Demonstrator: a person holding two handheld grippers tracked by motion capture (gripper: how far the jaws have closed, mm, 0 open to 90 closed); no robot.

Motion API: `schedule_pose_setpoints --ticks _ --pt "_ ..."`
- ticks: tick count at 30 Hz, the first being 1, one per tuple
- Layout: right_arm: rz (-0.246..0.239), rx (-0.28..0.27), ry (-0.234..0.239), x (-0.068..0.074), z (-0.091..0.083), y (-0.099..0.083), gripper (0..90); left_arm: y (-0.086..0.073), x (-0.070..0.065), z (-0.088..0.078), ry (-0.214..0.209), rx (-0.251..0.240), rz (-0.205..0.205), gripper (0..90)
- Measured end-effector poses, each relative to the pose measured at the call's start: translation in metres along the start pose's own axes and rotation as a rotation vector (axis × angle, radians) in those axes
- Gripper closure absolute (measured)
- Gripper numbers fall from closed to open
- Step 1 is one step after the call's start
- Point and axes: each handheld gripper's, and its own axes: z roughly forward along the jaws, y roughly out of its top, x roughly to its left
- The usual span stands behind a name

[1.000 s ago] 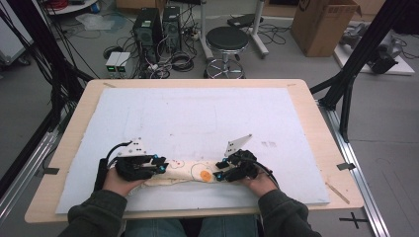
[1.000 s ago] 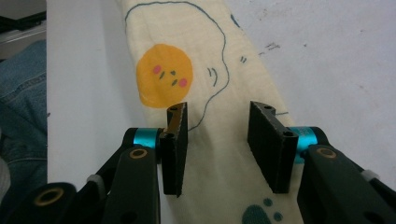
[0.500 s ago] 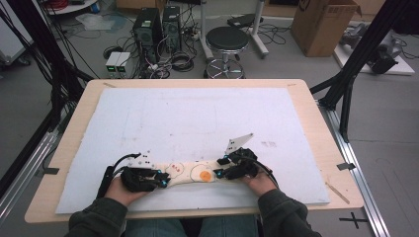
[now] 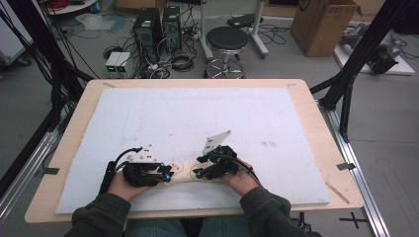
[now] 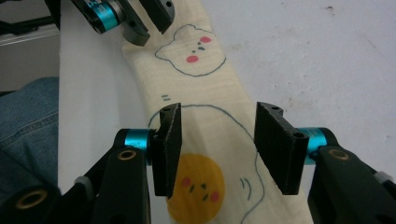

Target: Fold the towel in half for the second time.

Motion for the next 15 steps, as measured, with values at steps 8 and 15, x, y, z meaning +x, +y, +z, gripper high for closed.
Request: schedule_pose_setpoints --ticks 8,15 --pt "-0.007 0.091 -0.013 -0.002 0.008 -0.009 50.1 -0.012 0.004 0.01 0.03 0.071 -0.009 72.7" --pt "0.01 0.099 -0.02 -0.006 -0.002 -0.023 47.7 -0.023 0.007 -0.001 0.044 0.055 -0.025 72.1"
